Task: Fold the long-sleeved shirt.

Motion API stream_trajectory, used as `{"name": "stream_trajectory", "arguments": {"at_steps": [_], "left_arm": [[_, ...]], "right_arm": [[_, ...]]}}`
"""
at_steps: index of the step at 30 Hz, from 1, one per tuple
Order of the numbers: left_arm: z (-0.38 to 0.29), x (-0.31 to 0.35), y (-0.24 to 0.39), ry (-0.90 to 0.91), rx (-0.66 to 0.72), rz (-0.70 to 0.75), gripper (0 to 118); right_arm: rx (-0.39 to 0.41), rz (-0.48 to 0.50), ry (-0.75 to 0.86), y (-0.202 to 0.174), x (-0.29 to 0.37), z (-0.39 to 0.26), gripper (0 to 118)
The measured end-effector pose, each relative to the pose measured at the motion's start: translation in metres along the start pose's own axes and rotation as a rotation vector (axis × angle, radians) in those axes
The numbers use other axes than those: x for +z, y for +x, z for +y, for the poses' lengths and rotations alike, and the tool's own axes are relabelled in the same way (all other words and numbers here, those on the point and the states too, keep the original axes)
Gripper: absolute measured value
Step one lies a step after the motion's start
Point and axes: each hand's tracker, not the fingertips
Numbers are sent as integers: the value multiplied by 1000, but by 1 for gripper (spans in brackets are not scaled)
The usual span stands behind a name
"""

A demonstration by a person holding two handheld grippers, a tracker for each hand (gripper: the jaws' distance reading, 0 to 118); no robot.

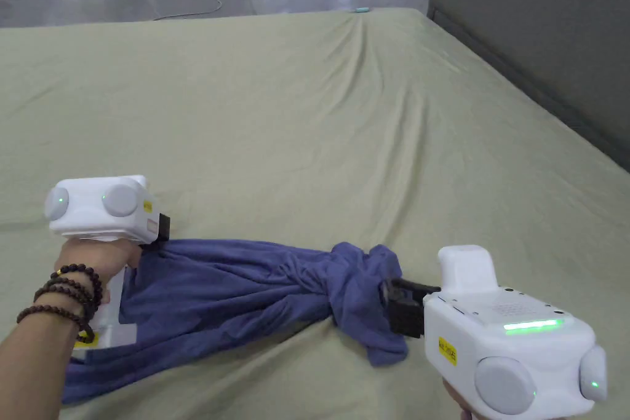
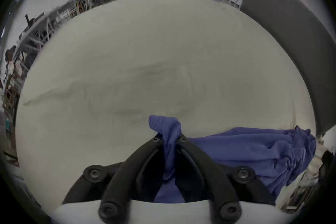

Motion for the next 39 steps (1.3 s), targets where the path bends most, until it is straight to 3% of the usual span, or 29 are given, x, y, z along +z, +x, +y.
{"name": "stream_trajectory", "arguments": {"at_steps": [1, 5, 6, 10, 12, 20, 25, 31, 35, 39], "left_arm": [[4, 3, -4, 5, 2, -9, 3], [5, 19, -13, 37, 59, -48, 3], [5, 24, -14, 44, 64, -49, 3], [0, 44, -16, 84, 58, -67, 3], [-5, 58, -20, 104, 61, -82, 3], [6, 159, -51, 355, 182, -254, 3], [48, 245, -77, 545, 241, -249, 3], [109, 350, -89, 742, 237, -232, 3], [142, 405, -80, 845, 203, -181, 3], [159, 437, -73, 895, 207, -169, 3]], "right_arm": [[-4, 14, -45, -1, -12, -8, 117], [81, 14, -132, -13, -35, -27, 109], [100, 7, -161, -17, -45, -28, 101], [122, -12, -188, -23, -84, -31, 19], [119, 46, -183, -16, -83, -27, 11], [63, 120, 122, 18, 12, 67, 9], [127, 109, 300, 43, 66, 185, 9], [168, 149, 480, 29, 124, 339, 9], [120, 147, 554, 18, 151, 425, 9], [67, 122, 612, 18, 166, 467, 9]]}}
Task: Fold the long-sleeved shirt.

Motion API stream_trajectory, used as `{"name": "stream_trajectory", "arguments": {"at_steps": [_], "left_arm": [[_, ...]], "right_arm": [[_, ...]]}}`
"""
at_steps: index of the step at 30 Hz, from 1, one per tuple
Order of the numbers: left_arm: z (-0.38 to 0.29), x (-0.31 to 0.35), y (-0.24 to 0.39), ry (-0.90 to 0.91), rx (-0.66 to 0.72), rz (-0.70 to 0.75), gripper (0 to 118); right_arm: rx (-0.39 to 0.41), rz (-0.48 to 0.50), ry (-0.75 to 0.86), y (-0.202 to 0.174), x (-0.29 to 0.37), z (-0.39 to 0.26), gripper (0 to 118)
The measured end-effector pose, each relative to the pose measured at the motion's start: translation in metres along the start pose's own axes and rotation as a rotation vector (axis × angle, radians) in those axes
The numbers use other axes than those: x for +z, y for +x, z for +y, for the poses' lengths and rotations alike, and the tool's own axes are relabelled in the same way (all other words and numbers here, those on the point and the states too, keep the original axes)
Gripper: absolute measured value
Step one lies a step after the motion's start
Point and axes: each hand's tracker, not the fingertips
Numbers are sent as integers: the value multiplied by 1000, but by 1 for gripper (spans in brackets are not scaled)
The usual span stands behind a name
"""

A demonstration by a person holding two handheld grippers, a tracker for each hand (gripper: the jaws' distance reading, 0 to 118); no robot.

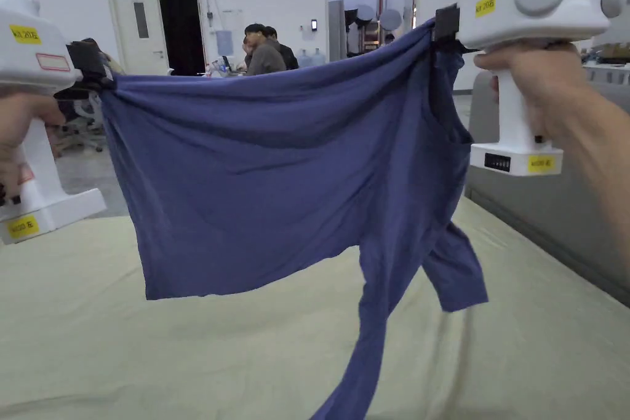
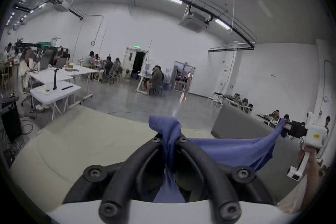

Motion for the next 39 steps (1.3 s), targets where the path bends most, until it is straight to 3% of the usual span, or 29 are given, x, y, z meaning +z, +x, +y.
{"name": "stream_trajectory", "arguments": {"at_steps": [7, 13, 19, 22, 27, 29, 32, 39], "left_arm": [[-12, -8, 9, 17, -16, -13, 3], [-105, -51, -16, -161, -27, 49, 3], [-222, -62, -55, -265, 81, 100, 3], [-249, -52, -63, -286, 94, 82, 3], [-265, -9, -57, -330, 24, 88, 3], [-273, 16, -51, -379, -44, 121, 3], [-297, 59, -46, -441, -70, 116, 3], [-401, 131, -59, -796, -218, 120, 3]], "right_arm": [[-63, -32, -5, 11, -13, -19, 9], [-72, -25, -197, 17, -51, -130, 9], [-181, -21, -353, 24, -65, -260, 9], [-159, -23, -399, 31, -72, -289, 9], [-161, 4, -320, 29, -19, -297, 9], [-112, -4, -324, 21, 16, -303, 9], [-37, -54, -403, 3, 67, -331, 9], [2, -64, -802, -9, 162, -447, 9]]}}
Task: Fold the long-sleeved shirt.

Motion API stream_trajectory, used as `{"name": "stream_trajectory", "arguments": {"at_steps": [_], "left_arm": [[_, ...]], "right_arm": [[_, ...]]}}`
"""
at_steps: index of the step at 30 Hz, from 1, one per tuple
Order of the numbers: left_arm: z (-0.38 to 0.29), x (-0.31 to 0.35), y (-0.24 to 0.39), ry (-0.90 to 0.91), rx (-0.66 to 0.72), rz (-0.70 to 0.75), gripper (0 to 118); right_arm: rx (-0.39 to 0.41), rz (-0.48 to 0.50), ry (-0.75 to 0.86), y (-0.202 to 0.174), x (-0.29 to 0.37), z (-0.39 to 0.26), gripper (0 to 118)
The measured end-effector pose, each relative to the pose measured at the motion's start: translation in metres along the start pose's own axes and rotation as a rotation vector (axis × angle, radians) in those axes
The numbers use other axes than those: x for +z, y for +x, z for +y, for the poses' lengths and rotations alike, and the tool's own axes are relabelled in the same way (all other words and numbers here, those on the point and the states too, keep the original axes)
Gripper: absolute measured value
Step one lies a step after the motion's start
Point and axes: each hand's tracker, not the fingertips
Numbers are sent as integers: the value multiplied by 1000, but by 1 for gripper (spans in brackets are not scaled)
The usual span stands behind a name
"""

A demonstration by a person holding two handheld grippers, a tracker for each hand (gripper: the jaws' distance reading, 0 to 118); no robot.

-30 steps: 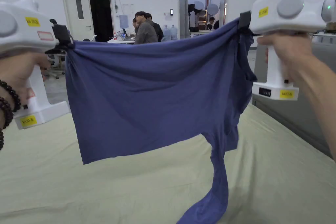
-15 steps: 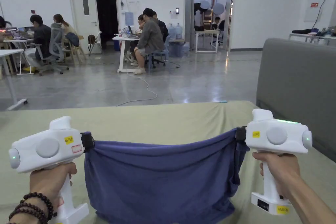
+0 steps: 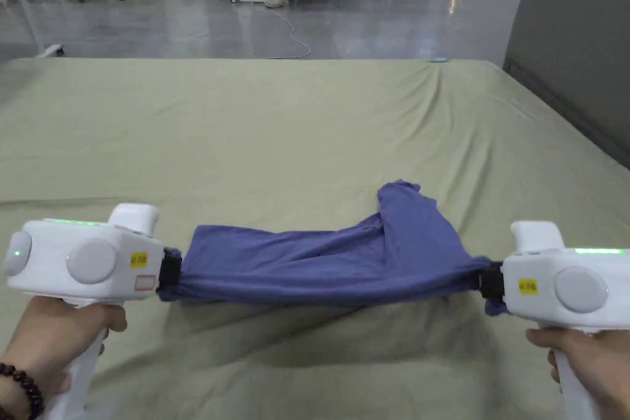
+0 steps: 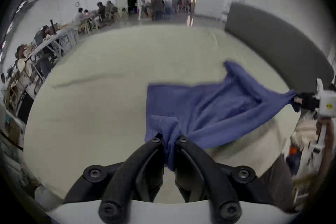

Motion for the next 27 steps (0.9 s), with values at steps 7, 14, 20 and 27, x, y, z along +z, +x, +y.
{"name": "stream_trajectory", "arguments": {"at_steps": [7, 14, 20, 27], "left_arm": [[-67, -20, 3, -184, -43, -50, 3], [-50, 0, 3, -23, 27, -41, 92], [-27, 27, 5, 72, 24, -49, 104], [-21, 26, 10, 129, 37, -92, 0]], "right_arm": [[144, 54, -403, -8, -34, -83, 9], [16, 18, -167, 10, -5, -68, 88], [-118, 58, 43, 23, 40, -45, 82], [-74, 79, 8, 12, 33, -48, 0]]}}
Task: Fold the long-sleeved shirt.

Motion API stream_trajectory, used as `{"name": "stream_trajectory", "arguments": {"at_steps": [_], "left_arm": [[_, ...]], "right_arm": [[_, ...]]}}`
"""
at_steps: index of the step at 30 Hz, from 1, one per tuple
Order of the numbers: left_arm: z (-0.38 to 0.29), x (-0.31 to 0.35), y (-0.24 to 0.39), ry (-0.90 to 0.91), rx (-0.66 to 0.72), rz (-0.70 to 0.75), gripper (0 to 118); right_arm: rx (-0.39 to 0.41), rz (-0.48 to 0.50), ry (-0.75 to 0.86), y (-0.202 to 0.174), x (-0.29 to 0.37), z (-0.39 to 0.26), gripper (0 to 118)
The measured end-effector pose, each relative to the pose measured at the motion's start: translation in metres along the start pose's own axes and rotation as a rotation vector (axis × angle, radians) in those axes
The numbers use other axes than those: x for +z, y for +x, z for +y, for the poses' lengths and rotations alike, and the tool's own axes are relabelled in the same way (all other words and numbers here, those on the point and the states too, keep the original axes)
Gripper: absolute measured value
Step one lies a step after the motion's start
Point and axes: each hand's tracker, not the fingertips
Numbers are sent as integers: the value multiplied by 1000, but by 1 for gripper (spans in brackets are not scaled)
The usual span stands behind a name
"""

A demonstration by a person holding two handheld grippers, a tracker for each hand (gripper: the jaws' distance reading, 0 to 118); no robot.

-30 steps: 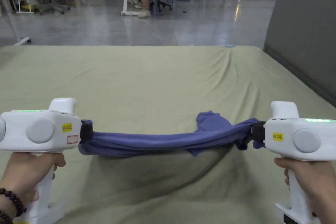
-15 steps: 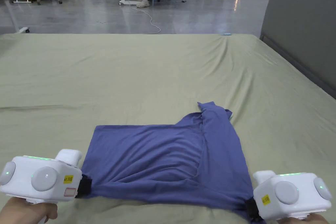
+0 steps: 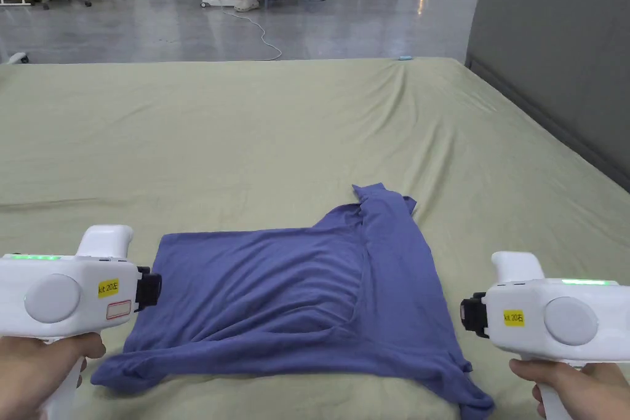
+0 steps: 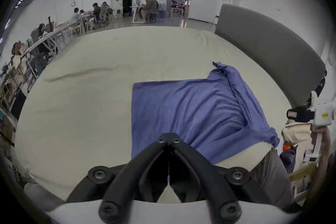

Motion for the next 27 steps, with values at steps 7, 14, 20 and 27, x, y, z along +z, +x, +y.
{"name": "stream_trajectory", "arguments": {"at_steps": [7, 14, 20, 27], "left_arm": [[4, -6, -7, -16, -1, -3, 0], [11, -29, -6, -36, 8, -18, 0], [37, -62, -6, -64, -6, -47, 0], [117, -141, -41, -46, -12, -6, 92]], "right_arm": [[60, -87, -190, -6, -38, -37, 88], [63, -120, -251, -7, -75, -43, 59], [74, -79, -244, -16, -81, -36, 10], [54, -83, -245, -7, -81, -29, 10]]}}
